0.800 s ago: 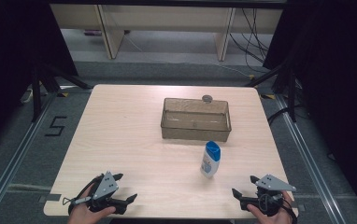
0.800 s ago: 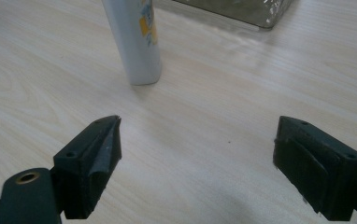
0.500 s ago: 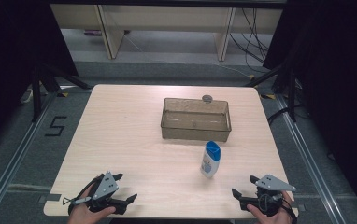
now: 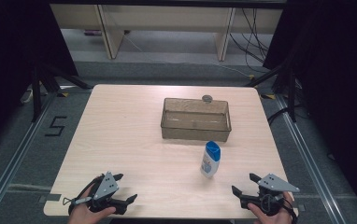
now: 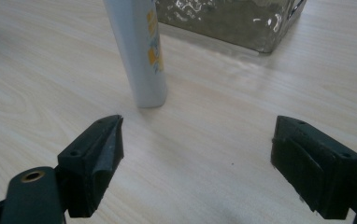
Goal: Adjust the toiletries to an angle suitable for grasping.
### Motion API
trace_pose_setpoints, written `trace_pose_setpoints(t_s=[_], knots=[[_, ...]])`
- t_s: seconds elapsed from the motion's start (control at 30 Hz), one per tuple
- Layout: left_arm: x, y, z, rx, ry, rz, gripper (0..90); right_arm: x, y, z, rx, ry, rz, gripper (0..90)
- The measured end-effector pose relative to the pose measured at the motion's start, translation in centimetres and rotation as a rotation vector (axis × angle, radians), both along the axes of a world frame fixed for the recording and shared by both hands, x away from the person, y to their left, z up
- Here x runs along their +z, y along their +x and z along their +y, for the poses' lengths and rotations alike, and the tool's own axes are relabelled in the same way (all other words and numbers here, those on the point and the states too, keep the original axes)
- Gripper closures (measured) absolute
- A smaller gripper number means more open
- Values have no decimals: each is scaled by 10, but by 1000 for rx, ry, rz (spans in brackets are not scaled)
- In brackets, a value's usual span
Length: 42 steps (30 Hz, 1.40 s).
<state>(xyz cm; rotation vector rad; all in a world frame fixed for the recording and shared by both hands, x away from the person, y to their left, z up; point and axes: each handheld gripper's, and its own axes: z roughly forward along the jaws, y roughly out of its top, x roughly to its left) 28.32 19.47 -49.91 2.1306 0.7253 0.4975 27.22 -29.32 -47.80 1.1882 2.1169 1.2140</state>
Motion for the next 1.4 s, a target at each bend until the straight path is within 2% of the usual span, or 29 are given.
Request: trace_pose_setpoints(t_s=[0.1,0.13,0.17,0.2,0.23,0.27,0.3,0.33,0.37,0.4,0.43,0.53,0.6,0.63,0.73,0.77,0.87,0.9,0.93,0.97,1.07,1.1,1.13,1.23,1.3,1.33,1.4], knots=[[1,-1,0,-2,3,9,148,1,0,2,3,9,4,184],[1,0,1,-4,10,11,148,2,-2,6,-15,37,28,184],[1,0,1,-4,10,11,148,2,-2,6,-15,37,28,184],[1,0,1,-6,12,11,148,2,1,6,3,19,-8,184],[0,0,0,-7,0,13,149,2,0,8,-1,25,14,184],[-1,-2,-2,6,-38,16,148,2,2,9,7,16,-10,184],[-1,-1,-1,-1,-20,15,149,2,1,12,6,21,-2,185],[-1,-1,-1,-1,-20,16,149,2,3,12,26,7,-8,184],[-1,-1,-3,6,-38,16,148,1,2,14,13,19,0,185],[-1,-2,-2,4,-33,15,148,2,4,14,29,2,-10,185],[0,-1,-1,-5,-10,16,148,1,2,17,19,22,9,184],[-1,-1,-1,0,-10,15,149,1,6,18,48,-8,-6,182],[-1,0,0,-1,8,14,148,1,6,20,51,9,7,180],[-1,0,0,1,10,14,148,1,5,21,35,13,13,176],[-1,0,0,0,8,14,149,2,8,22,35,10,14,174],[-1,0,0,-6,15,14,148,2,10,22,48,-9,-7,174],[-1,0,0,-1,15,14,149,2,11,26,45,8,12,174],[-1,1,0,-8,12,16,149,2,13,26,61,-3,-5,174],[-1,0,0,-7,13,16,148,1,14,27,66,6,-8,174],[-1,1,0,-7,13,16,149,1,14,29,63,25,9,175],[-1,1,0,-8,12,16,149,0,18,32,78,15,0,175],[-1,0,0,-7,13,16,149,0,17,35,71,32,15,176],[-1,1,0,-6,12,15,148,1,19,34,84,10,-2,176],[-1,0,0,-8,12,15,148,1,20,38,89,8,-5,176],[-1,1,0,-7,13,15,149,2,19,42,81,24,16,179],[-1,1,0,-7,12,15,149,1,22,41,102,6,-3,180],[-1,0,0,-7,13,15,148,1,23,43,100,9,-1,180]])
